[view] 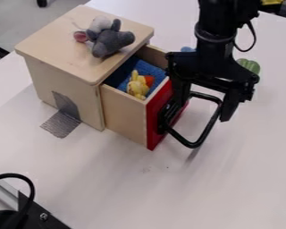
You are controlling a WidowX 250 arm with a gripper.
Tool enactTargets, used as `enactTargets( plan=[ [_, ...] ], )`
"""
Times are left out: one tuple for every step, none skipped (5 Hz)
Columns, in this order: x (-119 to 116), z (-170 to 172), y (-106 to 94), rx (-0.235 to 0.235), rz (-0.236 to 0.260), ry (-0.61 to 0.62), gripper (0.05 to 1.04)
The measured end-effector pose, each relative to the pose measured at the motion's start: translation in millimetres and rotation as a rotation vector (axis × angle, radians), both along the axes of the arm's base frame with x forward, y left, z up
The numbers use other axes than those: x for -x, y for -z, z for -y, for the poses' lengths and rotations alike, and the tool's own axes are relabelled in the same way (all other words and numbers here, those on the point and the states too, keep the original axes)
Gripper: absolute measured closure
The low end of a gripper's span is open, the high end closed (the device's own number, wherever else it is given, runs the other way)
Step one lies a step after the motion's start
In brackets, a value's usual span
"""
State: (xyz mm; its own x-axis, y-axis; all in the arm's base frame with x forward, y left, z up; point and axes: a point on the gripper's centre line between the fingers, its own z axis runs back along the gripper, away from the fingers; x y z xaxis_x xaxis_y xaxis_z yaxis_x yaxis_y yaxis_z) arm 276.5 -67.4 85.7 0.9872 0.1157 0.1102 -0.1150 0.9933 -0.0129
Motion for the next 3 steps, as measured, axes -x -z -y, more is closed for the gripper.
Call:
enactTargets(
  plan=[
    [3, 0, 6.5, -0.007, -0.025, 0.001, 0.085],
    [3, -1, -11.0, -0.013, -0.034, -0.031, 0.085],
    [-4, -2, -46.3, 0.023, 0.012, -0.051, 0.085]
  ],
)
